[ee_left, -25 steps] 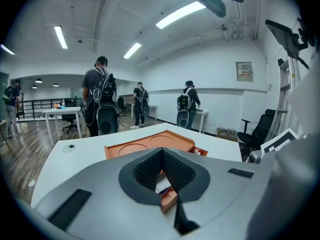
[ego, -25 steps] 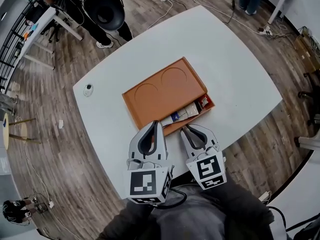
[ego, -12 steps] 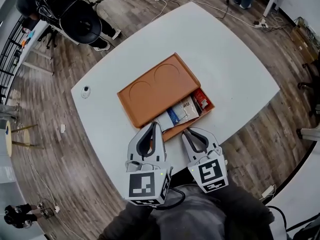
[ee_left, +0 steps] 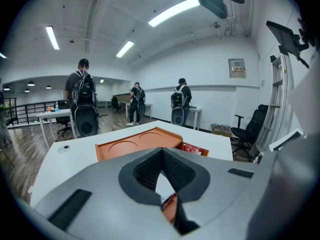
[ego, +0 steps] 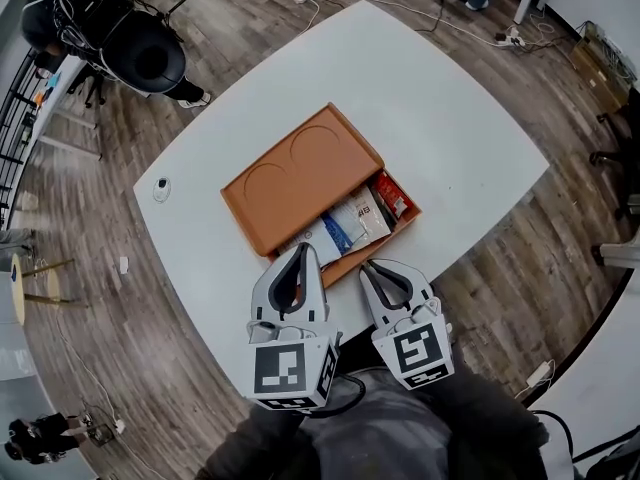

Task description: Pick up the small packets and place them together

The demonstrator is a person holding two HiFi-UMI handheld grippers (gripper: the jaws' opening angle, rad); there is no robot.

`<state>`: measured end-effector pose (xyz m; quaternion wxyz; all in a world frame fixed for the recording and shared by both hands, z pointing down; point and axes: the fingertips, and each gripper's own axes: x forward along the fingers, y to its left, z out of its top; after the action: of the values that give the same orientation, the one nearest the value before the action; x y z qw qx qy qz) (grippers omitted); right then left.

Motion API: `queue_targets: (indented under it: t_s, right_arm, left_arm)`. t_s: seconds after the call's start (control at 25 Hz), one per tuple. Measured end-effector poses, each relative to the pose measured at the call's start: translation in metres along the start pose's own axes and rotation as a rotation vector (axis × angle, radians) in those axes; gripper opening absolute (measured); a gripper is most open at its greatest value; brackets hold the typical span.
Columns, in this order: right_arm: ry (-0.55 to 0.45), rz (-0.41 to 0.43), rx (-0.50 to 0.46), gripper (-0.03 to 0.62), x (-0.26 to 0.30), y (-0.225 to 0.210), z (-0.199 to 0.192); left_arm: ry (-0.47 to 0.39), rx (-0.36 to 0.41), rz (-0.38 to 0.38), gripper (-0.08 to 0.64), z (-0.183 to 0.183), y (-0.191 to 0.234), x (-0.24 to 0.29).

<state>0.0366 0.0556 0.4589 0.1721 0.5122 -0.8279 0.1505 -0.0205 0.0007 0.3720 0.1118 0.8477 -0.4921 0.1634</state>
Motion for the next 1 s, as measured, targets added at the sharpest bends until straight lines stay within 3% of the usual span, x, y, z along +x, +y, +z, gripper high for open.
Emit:
queue_targets:
  t_s: [1.0]
  right_arm:
    - [-0.03,0.006,0.011,0.037,-0.018,0.0,-0.014]
  left_arm:
    - [0.019,0.017,-0.008,-0.003,-0.005,-0.015,0.013]
